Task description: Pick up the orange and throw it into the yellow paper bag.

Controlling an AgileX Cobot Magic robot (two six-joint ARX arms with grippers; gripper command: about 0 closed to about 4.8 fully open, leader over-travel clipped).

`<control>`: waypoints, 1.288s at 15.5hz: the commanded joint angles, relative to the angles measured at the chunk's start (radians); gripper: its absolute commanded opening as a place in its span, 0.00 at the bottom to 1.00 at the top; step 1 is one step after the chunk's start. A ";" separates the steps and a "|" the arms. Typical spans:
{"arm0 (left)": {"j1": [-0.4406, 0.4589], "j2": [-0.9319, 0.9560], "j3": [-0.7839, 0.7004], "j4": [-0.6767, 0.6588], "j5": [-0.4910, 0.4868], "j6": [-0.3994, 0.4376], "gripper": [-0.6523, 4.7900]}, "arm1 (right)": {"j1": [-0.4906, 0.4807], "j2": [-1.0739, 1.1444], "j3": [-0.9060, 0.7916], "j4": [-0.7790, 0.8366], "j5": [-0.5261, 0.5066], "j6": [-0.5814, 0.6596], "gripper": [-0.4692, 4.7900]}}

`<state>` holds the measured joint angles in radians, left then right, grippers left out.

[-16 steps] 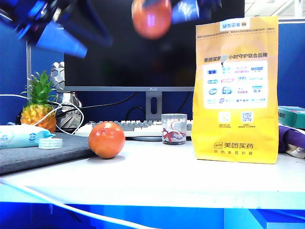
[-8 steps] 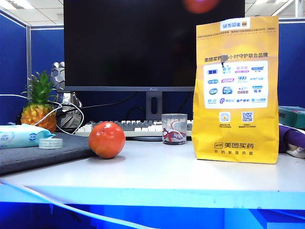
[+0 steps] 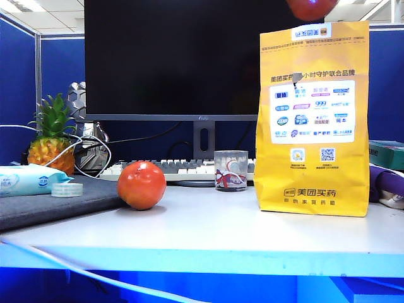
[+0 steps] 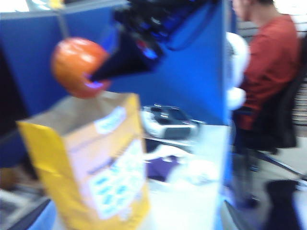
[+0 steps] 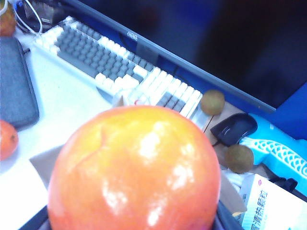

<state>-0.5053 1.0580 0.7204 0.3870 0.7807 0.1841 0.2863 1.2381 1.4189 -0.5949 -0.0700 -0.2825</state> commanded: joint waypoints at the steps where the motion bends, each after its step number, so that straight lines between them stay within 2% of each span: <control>1: 0.000 -0.002 0.004 0.107 -0.172 -0.055 1.00 | 0.000 -0.003 0.004 0.010 0.026 -0.015 0.47; 2: 0.000 -0.002 0.004 0.130 -0.196 -0.084 1.00 | 0.000 -0.003 0.004 0.007 0.026 -0.015 0.48; 4: 0.000 -0.002 0.004 0.150 -0.200 -0.095 1.00 | 0.000 0.005 0.004 0.008 0.027 -0.015 0.63; 6: 0.000 -0.002 0.003 0.138 -0.200 -0.111 1.00 | 0.000 0.016 0.004 0.010 0.027 -0.015 0.92; 7: 0.000 -0.002 0.003 0.136 -0.200 -0.119 1.00 | 0.000 0.022 0.004 0.016 0.023 -0.015 1.00; 10: 0.000 -0.002 0.003 0.132 -0.201 -0.121 1.00 | 0.000 0.041 0.004 0.024 0.024 -0.013 1.00; 11: 0.000 -0.004 0.003 0.123 -0.241 -0.121 1.00 | 0.000 0.040 0.004 0.026 0.022 -0.006 1.00; 13: 0.000 -0.058 0.003 0.014 -0.586 -0.095 1.00 | 0.000 0.003 0.004 0.047 -0.018 0.047 1.00; 14: 0.000 -0.095 0.003 -0.058 -0.681 -0.031 1.00 | 0.000 -0.033 0.004 0.053 -0.038 0.071 1.00; 16: 0.001 -0.179 0.003 -0.206 -0.783 0.142 1.00 | 0.000 -0.133 -0.018 0.076 -0.077 0.093 1.00; 17: 0.001 -0.224 0.003 -0.262 -0.833 0.167 1.00 | 0.002 -0.203 -0.068 0.134 -0.110 0.109 1.00; 18: 0.001 -0.269 0.000 -0.301 -0.843 0.152 1.00 | 0.002 -0.274 -0.134 0.205 -0.112 0.143 1.00; 19: 0.001 -0.359 -0.009 -0.336 -0.835 0.139 1.00 | 0.002 -0.466 -0.335 0.356 -0.101 0.210 1.00; 20: 0.001 -0.410 -0.023 -0.342 -0.823 0.143 1.00 | 0.004 -0.570 -0.448 0.415 -0.085 0.248 1.00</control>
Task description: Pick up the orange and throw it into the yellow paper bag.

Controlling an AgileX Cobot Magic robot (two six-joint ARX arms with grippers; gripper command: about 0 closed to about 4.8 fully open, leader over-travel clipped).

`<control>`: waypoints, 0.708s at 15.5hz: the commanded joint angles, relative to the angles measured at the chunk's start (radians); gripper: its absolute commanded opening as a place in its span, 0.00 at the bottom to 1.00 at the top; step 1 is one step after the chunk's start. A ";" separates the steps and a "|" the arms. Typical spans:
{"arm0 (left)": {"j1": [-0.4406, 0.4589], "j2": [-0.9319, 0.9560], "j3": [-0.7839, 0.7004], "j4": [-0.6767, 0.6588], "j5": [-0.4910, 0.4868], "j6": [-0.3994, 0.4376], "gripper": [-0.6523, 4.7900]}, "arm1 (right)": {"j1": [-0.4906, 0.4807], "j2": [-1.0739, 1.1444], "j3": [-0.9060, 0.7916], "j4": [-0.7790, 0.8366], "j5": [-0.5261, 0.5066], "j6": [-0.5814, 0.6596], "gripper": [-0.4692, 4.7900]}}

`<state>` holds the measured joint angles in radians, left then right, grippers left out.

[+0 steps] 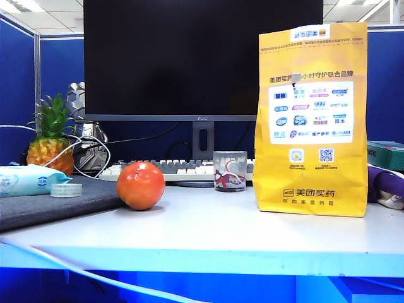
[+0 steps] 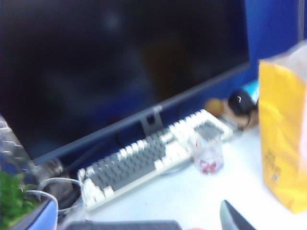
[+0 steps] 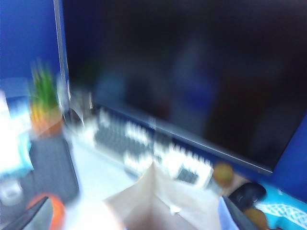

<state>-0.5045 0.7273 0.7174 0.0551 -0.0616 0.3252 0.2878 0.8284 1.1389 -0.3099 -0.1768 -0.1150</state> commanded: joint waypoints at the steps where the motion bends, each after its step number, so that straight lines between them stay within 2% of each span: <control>1: 0.000 -0.137 -0.043 -0.019 0.019 0.000 1.00 | 0.003 -0.265 -0.288 0.191 0.022 0.119 1.00; 2: 0.000 -0.196 -0.083 -0.035 0.008 -0.003 1.00 | 0.003 -0.368 -0.407 0.252 0.025 0.157 1.00; 3: 0.000 -0.307 -0.182 -0.050 -0.062 -0.008 1.00 | 0.003 -0.514 -0.588 0.354 0.026 0.188 1.00; 5: 0.000 -0.457 -0.312 -0.074 -0.119 -0.091 1.00 | 0.003 -0.637 -0.780 0.468 0.017 0.237 1.00; 8: 0.000 -0.564 -0.417 -0.054 -0.123 -0.209 1.00 | 0.009 -0.717 -1.001 0.507 0.018 0.362 1.00; 10: 0.000 -0.562 -0.488 -0.053 -0.209 -0.209 1.00 | 0.016 -0.717 -1.123 0.534 0.024 0.371 1.00; 11: 0.000 -0.562 -0.508 -0.053 -0.214 -0.210 1.00 | 0.014 -0.716 -1.137 0.514 0.028 0.370 1.00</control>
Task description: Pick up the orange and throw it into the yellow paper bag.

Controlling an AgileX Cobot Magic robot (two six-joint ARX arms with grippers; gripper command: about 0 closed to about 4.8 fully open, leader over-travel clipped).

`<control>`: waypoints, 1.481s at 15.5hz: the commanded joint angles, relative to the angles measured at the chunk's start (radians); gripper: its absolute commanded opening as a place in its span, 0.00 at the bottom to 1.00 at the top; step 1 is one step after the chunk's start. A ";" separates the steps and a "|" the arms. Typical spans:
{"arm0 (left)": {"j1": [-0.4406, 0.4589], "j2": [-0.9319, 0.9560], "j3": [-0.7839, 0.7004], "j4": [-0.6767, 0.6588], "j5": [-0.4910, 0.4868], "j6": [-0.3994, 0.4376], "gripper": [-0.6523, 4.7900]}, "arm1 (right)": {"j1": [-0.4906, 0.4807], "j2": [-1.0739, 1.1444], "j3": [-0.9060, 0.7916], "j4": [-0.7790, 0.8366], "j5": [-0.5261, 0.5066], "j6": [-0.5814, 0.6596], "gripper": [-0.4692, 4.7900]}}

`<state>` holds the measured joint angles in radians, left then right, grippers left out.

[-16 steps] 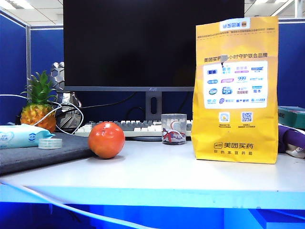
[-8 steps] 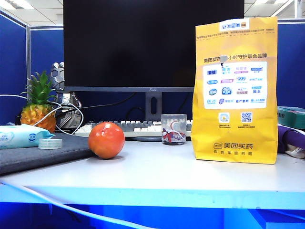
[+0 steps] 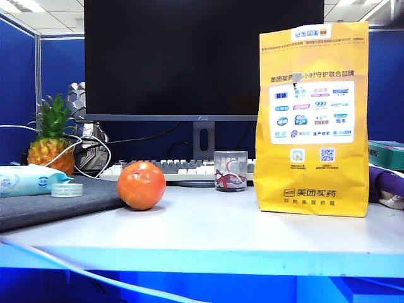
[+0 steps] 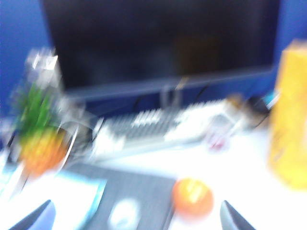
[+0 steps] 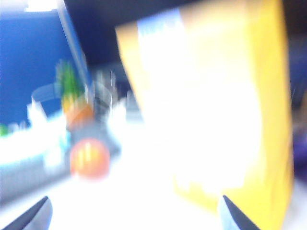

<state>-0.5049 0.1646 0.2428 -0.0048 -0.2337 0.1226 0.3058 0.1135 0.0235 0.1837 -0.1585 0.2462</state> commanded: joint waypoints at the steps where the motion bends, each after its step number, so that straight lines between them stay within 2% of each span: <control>1: 0.001 0.000 -0.055 0.006 -0.042 -0.007 1.00 | -0.004 0.000 -0.022 0.006 0.019 0.002 1.00; 4: 0.001 0.001 -0.104 0.016 -0.042 -0.005 1.00 | -0.004 -0.002 -0.021 0.016 0.100 -0.050 1.00; 7: 0.001 0.000 -0.182 0.168 0.023 0.038 1.00 | -0.004 -0.001 -0.021 0.062 0.141 -0.146 1.00; 10: 0.001 0.001 -0.222 0.269 0.064 0.063 1.00 | -0.004 -0.001 -0.021 0.093 0.141 -0.173 1.00; 12: 0.001 0.000 -0.222 0.268 0.070 0.068 0.93 | -0.004 -0.001 -0.021 0.080 0.137 -0.172 1.00; 14: 0.001 0.000 -0.222 0.240 0.070 0.060 0.93 | -0.004 -0.001 -0.021 0.038 0.129 -0.154 1.00; 16: 0.001 0.000 -0.222 0.141 0.077 0.060 0.93 | -0.004 -0.002 -0.021 0.008 0.130 -0.055 1.00; 19: 0.001 0.000 -0.222 0.061 0.080 0.060 0.93 | -0.004 -0.002 -0.021 0.005 0.130 -0.052 1.00; 23: 0.001 0.000 -0.222 0.046 0.081 0.060 0.93 | -0.004 -0.002 -0.021 -0.008 0.130 -0.052 1.00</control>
